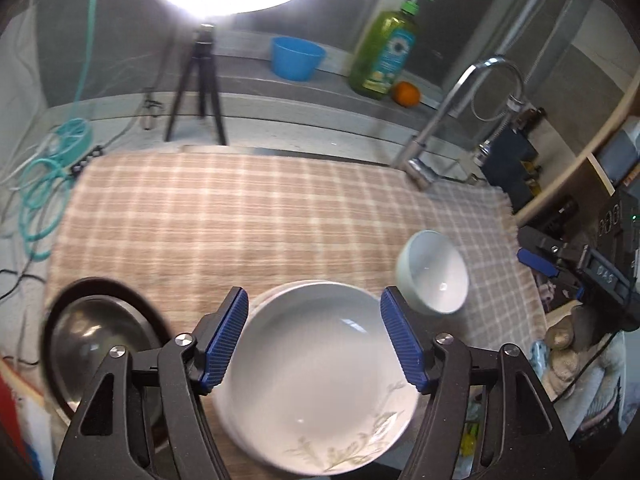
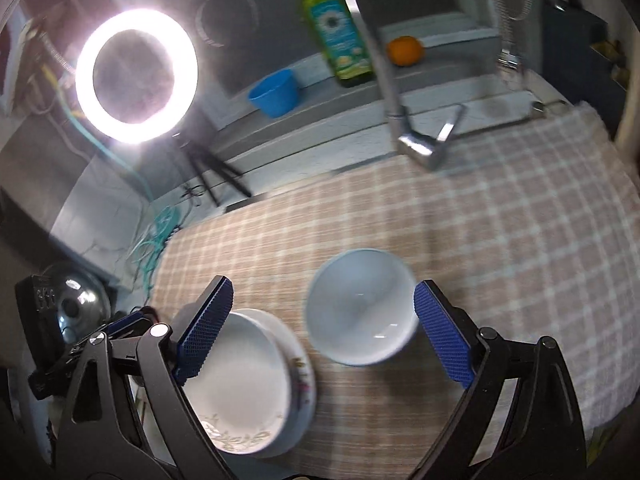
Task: Organize plates and bowls
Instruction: 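Move both grippers to the rim of the pale blue-white bowl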
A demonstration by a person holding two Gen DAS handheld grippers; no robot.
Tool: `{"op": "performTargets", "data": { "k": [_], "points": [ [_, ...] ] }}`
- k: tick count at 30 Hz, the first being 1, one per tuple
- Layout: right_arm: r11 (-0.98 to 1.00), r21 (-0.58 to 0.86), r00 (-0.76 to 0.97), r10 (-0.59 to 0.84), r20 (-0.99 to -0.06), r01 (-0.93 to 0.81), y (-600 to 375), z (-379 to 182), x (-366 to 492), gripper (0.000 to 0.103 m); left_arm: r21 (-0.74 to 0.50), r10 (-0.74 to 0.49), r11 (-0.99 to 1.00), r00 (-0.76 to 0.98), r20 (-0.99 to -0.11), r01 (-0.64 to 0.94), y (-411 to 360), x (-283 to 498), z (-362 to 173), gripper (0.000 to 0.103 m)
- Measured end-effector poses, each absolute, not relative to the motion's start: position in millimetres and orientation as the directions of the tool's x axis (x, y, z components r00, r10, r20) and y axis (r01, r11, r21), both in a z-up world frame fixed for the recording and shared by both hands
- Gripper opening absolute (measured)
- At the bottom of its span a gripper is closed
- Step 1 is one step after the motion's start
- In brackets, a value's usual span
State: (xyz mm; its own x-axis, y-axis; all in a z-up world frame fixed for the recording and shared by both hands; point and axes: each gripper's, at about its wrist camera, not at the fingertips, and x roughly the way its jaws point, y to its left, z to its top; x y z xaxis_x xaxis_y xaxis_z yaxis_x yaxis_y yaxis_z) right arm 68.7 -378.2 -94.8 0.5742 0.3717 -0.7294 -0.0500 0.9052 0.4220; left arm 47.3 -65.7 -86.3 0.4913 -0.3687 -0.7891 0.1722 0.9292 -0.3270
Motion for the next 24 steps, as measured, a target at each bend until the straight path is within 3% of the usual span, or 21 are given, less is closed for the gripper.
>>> {"op": "performTargets", "data": {
  "k": [4, 9, 12, 24],
  "points": [
    [0.907, 0.422, 0.563, 0.348, -0.75, 0.002, -404, -114, 64, 0.084, -0.354, -0.42, 0.907, 0.44, -0.794, 0.226, -101, 59, -98, 0.05],
    [0.9, 0.435, 0.516, 0.365, -0.775, 0.018, -413, -139, 68, 0.05, -0.407, -0.481, 0.874, 0.368, -0.795, 0.265, -133, 73, -115, 0.031],
    [0.894, 0.448, 0.49, 0.384, -0.783, 0.014, -416, -151, 72, 0.039, -0.402, -0.482, 0.872, 0.349, -0.804, 0.28, -151, 79, -121, 0.028],
    [0.868, 0.497, 0.433, 0.442, -0.786, 0.017, -425, -181, 90, 0.032, -0.379, -0.456, 0.881, 0.297, -0.839, 0.283, -182, 99, -144, 0.023]
  ]
}}
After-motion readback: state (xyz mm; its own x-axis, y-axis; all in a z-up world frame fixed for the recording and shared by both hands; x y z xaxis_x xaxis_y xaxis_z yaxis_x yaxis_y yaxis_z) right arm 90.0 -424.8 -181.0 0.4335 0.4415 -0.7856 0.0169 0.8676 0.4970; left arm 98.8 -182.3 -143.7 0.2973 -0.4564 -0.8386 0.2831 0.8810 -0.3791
